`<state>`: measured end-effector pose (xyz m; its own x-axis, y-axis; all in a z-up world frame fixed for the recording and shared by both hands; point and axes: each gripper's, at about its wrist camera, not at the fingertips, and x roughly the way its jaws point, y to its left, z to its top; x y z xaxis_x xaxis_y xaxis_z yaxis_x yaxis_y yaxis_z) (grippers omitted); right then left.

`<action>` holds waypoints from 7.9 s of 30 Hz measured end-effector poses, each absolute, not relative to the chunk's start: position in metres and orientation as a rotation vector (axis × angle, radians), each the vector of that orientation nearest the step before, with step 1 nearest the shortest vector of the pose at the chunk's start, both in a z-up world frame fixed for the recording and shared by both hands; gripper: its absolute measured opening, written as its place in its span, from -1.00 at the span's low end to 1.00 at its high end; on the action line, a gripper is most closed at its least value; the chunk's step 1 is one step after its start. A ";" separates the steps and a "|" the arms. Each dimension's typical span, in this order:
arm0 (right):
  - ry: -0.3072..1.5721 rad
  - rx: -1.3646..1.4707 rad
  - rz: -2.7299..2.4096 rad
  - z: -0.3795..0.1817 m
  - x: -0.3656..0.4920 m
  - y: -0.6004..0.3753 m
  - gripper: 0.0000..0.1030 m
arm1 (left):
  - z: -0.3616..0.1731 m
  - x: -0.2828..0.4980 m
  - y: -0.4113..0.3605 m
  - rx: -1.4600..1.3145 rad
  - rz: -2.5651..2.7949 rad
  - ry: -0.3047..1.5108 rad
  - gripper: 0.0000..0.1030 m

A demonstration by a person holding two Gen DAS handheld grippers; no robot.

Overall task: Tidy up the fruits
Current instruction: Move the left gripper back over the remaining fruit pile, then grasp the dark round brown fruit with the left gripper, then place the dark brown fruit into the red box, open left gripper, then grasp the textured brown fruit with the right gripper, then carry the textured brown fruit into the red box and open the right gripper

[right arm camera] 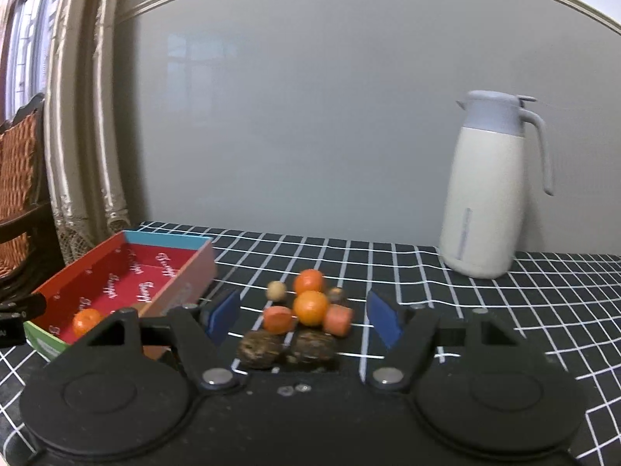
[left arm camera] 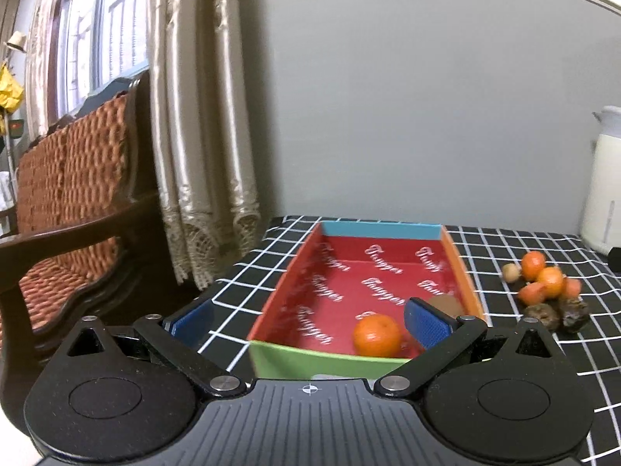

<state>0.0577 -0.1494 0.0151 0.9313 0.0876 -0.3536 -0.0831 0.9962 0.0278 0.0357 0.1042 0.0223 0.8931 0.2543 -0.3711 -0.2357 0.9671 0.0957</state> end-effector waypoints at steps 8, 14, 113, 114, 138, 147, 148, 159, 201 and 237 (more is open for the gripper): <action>0.374 0.024 0.042 0.006 0.055 -0.177 0.38 | 0.023 0.045 0.083 0.053 0.217 0.396 1.00; 0.380 0.035 0.013 -0.001 0.053 -0.196 0.38 | 0.019 0.053 0.058 0.062 0.170 0.406 1.00; 0.428 0.088 -0.144 -0.025 0.094 -0.286 0.57 | -0.032 0.117 -0.119 0.115 -0.212 0.594 0.41; 0.427 0.088 -0.144 -0.024 0.094 -0.286 0.58 | -0.034 0.123 -0.118 0.113 -0.201 0.607 0.41; 0.456 0.080 -0.125 -0.026 0.093 -0.275 0.59 | -0.027 0.127 -0.101 0.110 -0.136 0.590 -0.10; 0.447 0.069 -0.066 -0.019 0.092 -0.244 0.59 | 0.003 0.096 -0.067 0.113 -0.085 0.511 -0.10; 0.447 0.065 -0.061 -0.019 0.092 -0.239 0.59 | 0.006 0.094 -0.062 0.112 -0.076 0.504 -0.10; 0.454 0.022 -0.025 -0.017 0.090 -0.202 0.59 | 0.023 0.081 0.015 0.070 0.051 0.455 -0.10; 0.503 0.005 0.190 -0.033 0.106 -0.114 0.55 | 0.005 0.079 0.110 0.053 0.275 0.467 0.84; 0.542 -0.061 0.140 -0.029 0.122 -0.071 -0.24 | 0.008 0.065 0.168 0.003 0.347 0.466 0.99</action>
